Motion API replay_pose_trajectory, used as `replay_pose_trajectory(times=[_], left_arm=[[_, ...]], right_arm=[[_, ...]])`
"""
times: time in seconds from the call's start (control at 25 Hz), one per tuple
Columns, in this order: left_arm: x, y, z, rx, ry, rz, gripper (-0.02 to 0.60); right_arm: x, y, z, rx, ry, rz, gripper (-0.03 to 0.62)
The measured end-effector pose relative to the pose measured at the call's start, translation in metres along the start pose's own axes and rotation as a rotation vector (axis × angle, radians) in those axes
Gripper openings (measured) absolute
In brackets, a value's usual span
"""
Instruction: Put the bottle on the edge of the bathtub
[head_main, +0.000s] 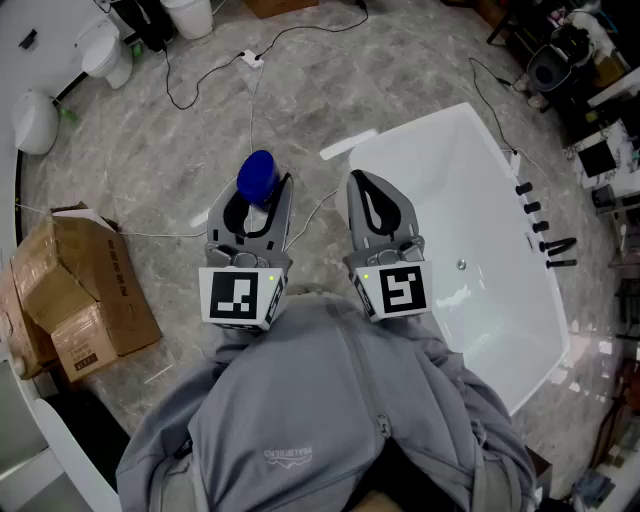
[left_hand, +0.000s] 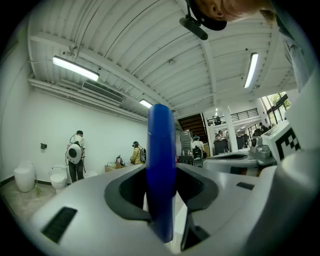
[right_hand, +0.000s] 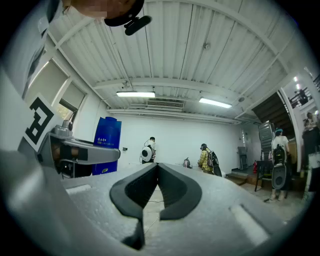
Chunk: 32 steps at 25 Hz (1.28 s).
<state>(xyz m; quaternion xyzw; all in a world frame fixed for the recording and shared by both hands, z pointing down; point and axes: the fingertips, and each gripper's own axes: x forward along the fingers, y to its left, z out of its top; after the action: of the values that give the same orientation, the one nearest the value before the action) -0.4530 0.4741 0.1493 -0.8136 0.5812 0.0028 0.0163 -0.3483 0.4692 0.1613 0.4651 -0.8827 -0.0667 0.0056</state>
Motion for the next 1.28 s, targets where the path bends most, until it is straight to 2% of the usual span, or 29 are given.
replay_pose_trajectory(times=[0.36,0.84,1.28], left_arm=[[0.012,0.015,-0.007,0.0,0.005,-0.034,0.152],[0.02,0.039,-0.02,-0.014,0.035,-0.103,0.152],[0.049,0.061,-0.038,-0.049,0.039,-0.07,0.152]], right_arm=[[0.023,0.007,-0.006,-0.003,0.009,0.005,0.003],[0.051,0.021,-0.011,0.025,-0.007,-0.042,0.003],[0.079,0.002,-0.033,0.054,0.014,-0.042,0.003]])
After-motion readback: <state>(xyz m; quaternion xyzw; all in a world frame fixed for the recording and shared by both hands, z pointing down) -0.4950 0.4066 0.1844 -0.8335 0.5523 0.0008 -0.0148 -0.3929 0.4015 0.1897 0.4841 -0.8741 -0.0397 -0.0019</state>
